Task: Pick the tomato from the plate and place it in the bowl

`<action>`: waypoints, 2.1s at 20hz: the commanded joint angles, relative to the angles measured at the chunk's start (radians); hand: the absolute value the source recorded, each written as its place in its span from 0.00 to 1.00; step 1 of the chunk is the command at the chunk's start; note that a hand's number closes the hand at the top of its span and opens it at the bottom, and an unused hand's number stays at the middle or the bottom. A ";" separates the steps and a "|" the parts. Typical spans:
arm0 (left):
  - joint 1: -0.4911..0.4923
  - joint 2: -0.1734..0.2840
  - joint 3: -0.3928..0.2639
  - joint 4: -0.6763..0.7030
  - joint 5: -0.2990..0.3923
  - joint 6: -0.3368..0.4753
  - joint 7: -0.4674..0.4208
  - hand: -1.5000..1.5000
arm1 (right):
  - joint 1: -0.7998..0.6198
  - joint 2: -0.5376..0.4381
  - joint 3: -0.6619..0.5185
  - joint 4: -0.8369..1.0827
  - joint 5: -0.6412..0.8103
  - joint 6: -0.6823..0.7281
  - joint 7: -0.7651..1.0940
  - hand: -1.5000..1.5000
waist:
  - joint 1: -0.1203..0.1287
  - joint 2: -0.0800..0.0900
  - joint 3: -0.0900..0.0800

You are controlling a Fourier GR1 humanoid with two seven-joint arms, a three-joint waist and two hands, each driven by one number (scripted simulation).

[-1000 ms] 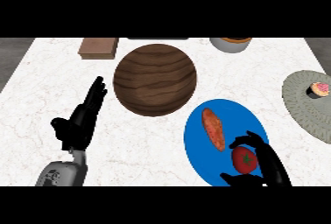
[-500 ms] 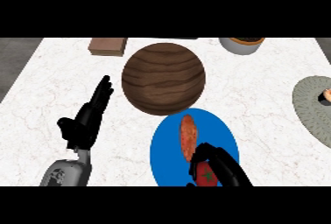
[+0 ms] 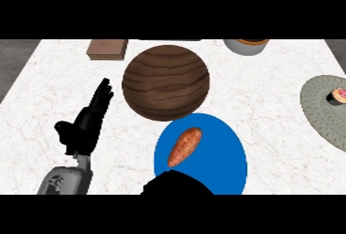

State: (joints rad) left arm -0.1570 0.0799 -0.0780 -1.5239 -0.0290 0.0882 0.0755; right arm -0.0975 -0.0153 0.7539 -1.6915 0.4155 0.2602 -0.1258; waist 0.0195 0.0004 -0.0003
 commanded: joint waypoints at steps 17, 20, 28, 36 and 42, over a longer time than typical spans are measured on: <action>0.024 -0.019 -0.008 -0.034 -0.023 0.005 0.025 0.50 | -0.676 0.015 -0.127 -0.321 -0.155 -0.221 0.718 1.00 | -0.007 -0.002 -0.001; 0.067 -0.015 -0.003 -0.035 -0.007 -0.018 -0.017 0.50 | -0.770 0.015 -0.120 -0.271 -0.155 -0.295 0.798 1.00 | -0.008 -0.003 -0.001; 0.006 -0.051 -0.018 -0.018 -0.038 0.021 0.026 0.50 | -0.955 -0.002 -0.290 0.113 -0.077 -0.202 0.641 1.00 | -0.004 0.002 -0.001; 0.009 0.003 0.016 -0.050 -0.017 -0.026 0.012 0.50 | -0.902 -0.018 -0.221 0.443 0.143 -0.321 0.371 1.00 | 0.005 0.005 0.000; 0.040 -0.029 -0.010 -0.063 -0.019 -0.023 0.015 0.50 | -0.957 0.014 -0.332 0.766 0.159 -0.424 0.174 1.00 | 0.010 0.007 0.000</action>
State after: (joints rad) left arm -0.1463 0.0696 -0.0612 -1.5510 -0.0387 0.0598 0.0840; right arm -1.0570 -0.0128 0.4462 -1.1075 0.5371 -0.0892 0.1771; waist 0.0223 0.0058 -0.0005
